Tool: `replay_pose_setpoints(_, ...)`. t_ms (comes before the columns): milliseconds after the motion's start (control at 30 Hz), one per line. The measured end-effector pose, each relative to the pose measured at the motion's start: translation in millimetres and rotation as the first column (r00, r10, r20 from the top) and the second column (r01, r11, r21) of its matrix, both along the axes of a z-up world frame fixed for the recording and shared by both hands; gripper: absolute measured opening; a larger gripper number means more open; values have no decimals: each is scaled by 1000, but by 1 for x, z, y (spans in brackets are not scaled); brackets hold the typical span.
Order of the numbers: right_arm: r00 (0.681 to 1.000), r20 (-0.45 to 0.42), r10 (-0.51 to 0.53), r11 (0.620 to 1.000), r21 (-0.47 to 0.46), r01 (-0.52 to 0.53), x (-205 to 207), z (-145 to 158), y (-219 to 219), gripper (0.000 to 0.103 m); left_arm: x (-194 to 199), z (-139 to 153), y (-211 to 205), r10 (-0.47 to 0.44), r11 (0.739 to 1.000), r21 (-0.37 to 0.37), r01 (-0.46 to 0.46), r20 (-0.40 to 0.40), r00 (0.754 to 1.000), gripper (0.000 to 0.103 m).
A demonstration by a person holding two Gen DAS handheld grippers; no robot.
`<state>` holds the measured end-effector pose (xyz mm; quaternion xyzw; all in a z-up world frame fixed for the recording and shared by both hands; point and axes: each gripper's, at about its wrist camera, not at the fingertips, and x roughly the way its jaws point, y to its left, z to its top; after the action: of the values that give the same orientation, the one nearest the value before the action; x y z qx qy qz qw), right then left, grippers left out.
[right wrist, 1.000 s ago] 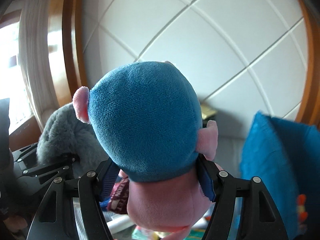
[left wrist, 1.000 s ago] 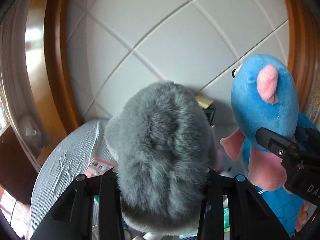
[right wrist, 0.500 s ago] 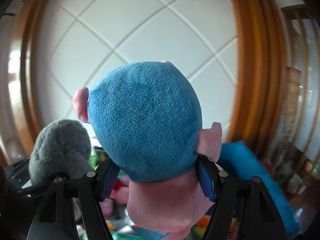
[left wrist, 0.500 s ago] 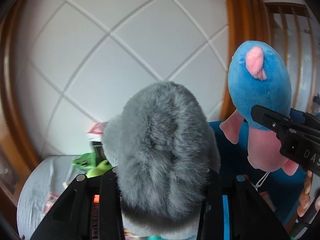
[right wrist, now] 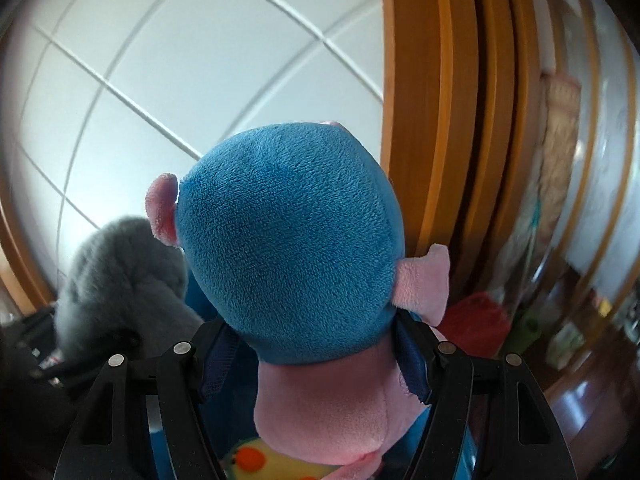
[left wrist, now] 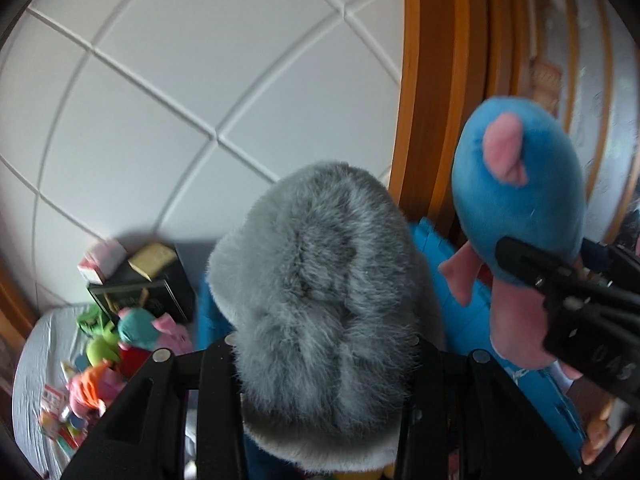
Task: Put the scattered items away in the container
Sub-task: 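Lift both plush toys and carry them toward the blue crate, then lower the grey elephant with left tool while right lowers blue pig into crate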
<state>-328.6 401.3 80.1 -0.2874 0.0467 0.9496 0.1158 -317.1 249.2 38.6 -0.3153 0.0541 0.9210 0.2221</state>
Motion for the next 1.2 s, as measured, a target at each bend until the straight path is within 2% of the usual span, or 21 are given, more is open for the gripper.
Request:
replay_pose_setpoints(167, 995, 100, 18, 998, -69, -11, -44, -63, 44, 70, -37, -65, 56, 51, 994, -100, -42, 90, 995, 36)
replay_pose_setpoints(267, 982, 184, 28, 997, -74, -15, -60, -114, 42, 70, -55, -109, 73, 67, 989, -141, -44, 164, 984, 36)
replay_pose_setpoints(300, 979, 203, 35, 997, -68, -22, -64, -127, 42, 70, -64, -126, 77, 67, 986, -165, -34, 201, 977, 36)
replay_pose_setpoints(400, 965, 252, 71, 997, -58, -58, -73, -162, 44, 70, -78, -160, 82, 79, 975, -221, -24, 243, 967, 36)
replay_pose_setpoints(500, 952, 292, 97, 995, -53, -86, -87, -187, 54, 70, -89, -197, 85, 74, 969, -245, 12, 337, 939, 36)
replay_pose_setpoints(567, 942, 317, 111, 994, -48, -101, -94, -203, 57, 70, -95, -218, 83, 92, 964, -265, 21, 408, 908, 36)
replay_pose_setpoints(633, 929, 351, 120, 992, -84, -96, -99, -219, 60, 70, -99, -226, 82, 104, 962, -273, 18, 426, 899, 37)
replay_pose_setpoints(700, 913, 388, 123, 988, -136, -75, -103, -237, 65, 70, -102, -229, 81, 120, 960, -280, 3, 420, 900, 38)
replay_pose_setpoints(833, 891, 438, 123, 989, -127, -74, -104, -258, 62, 70, -106, -237, 79, 142, 955, -296, -10, 428, 893, 40)
replay_pose_setpoints(933, 899, 421, 121, 989, -131, -71, -100, -258, 62, 70, -106, -242, 79, 142, 955, -297, -7, 436, 889, 47)
replay_pose_setpoints(1000, 908, 404, 108, 989, -138, -56, -98, -259, 66, 70, -105, -243, 81, 137, 953, -303, 0, 432, 891, 59)
replay_pose_setpoints(1067, 913, 395, 104, 986, -160, -43, -96, -262, 70, 70, -104, -244, 84, 130, 952, -307, 7, 424, 896, 66)
replay_pose_setpoints(1200, 911, 399, 109, 985, -165, -45, -94, -267, 68, 71, -97, -248, 93, 125, 940, -339, 29, 423, 898, 67)
